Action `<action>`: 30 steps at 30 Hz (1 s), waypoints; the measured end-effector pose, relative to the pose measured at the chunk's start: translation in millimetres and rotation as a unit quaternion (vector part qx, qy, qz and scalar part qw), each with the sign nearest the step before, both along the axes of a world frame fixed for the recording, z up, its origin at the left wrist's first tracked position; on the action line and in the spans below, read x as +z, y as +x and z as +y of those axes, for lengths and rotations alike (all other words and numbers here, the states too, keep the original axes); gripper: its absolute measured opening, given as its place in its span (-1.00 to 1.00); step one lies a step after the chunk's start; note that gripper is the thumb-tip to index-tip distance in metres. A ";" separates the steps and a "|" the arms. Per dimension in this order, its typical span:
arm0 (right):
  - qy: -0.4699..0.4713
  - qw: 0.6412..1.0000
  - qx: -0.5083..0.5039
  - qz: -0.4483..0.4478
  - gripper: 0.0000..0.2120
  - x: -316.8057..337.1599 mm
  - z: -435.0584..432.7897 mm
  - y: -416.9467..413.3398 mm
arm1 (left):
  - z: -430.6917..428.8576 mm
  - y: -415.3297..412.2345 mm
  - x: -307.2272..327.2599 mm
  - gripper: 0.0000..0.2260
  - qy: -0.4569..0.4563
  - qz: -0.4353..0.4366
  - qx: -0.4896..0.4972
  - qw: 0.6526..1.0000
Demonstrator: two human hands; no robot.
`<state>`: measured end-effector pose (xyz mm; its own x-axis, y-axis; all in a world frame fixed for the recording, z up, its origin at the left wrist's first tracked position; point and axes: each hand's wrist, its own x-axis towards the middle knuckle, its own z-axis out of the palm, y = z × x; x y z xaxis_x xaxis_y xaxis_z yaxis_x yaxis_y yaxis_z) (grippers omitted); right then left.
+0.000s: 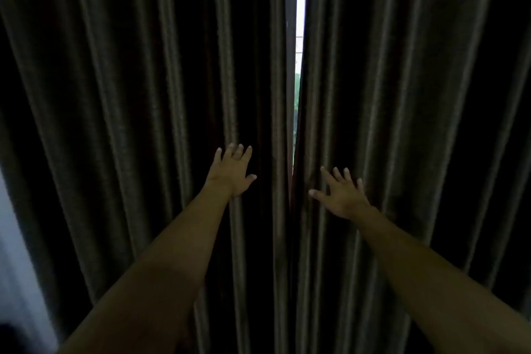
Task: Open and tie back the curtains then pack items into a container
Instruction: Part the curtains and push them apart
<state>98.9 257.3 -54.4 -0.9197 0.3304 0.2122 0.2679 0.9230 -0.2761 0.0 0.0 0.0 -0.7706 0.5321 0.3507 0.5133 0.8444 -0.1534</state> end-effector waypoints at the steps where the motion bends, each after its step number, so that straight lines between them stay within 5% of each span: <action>1: 0.007 1.000 0.007 0.014 -0.24 -1.3 -5.2 -2.2 | -0.7 -2.5 3.3 -0.34 -0.012 0.028 -0.012 0.999; 12: 0.013 0.966 0.084 0.244 -0.30 14.1 -62.1 -44.3 | 13.0 -36.5 73.3 -0.39 -0.034 0.226 -0.122 0.966; 20: -0.140 0.910 0.159 0.356 -0.23 42.1 -77.2 -104.7 | 58.6 -63.2 140.7 -0.50 -0.038 0.331 -0.172 0.927; 25: -0.204 0.868 0.186 0.413 -0.17 47.3 -72.5 -154.1 | 86.1 -90.3 169.2 -0.49 -0.087 0.395 -0.150 0.902; 30: -0.166 0.860 0.212 0.434 -0.42 39.4 -80.6 -213.0 | 93.0 -124.8 181.5 -0.48 -0.146 0.436 -0.059 0.886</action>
<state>-114.1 176.7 -15.1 -0.5158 0.1787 0.8378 -0.5126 0.7192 -0.4690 -124.8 93.0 181.5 -0.2082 0.7566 0.6198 0.1747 0.6523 -0.7376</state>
